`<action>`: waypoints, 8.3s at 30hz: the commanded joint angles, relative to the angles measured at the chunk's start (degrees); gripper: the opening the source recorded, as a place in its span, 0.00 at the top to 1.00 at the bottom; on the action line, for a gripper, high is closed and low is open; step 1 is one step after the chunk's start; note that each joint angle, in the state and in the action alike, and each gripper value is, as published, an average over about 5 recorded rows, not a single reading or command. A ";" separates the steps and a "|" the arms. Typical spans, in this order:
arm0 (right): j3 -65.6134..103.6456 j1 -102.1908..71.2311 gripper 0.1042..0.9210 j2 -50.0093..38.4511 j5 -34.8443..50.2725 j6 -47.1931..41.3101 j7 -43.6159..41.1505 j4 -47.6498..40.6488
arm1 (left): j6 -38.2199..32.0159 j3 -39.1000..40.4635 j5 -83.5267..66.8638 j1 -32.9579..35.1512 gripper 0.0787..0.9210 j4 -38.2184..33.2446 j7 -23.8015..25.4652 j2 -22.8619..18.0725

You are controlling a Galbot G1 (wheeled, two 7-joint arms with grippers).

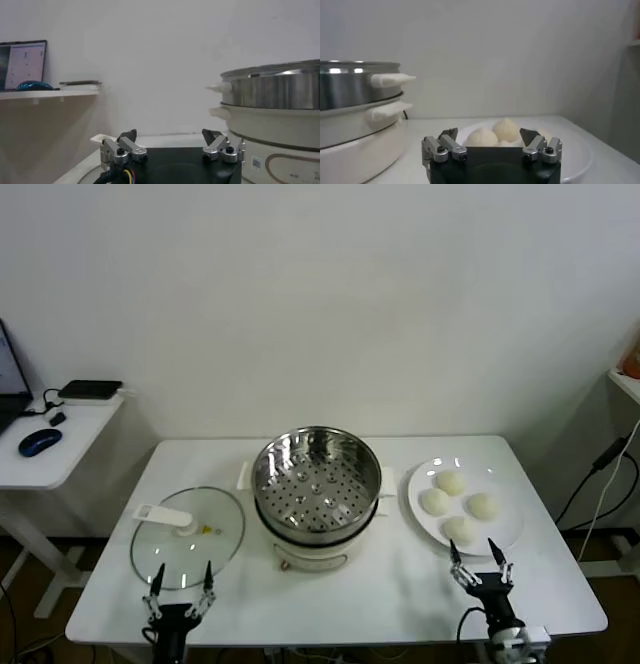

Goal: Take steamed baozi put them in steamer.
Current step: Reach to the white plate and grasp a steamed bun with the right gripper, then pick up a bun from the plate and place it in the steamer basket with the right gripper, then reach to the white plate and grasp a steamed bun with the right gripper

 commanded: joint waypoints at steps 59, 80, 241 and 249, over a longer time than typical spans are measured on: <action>-91.97 97.51 0.12 -8.97 -22.12 -1.86 -63.44 -67.20 | -3.54 -0.48 4.31 -0.86 0.12 3.12 0.48 1.62; -76.88 90.88 0.12 0.53 -34.78 1.24 -61.35 -82.06 | -3.79 -0.76 4.65 -1.61 0.12 4.27 0.66 2.31; -120.93 101.56 0.12 -8.39 5.29 -11.49 -57.05 -56.94 | -6.84 -2.15 9.92 -1.37 0.12 6.44 -0.35 2.80; -118.00 98.80 0.12 -6.78 3.17 -11.48 -56.06 -59.90 | -6.79 -2.38 9.88 -1.45 0.12 6.48 -0.32 3.03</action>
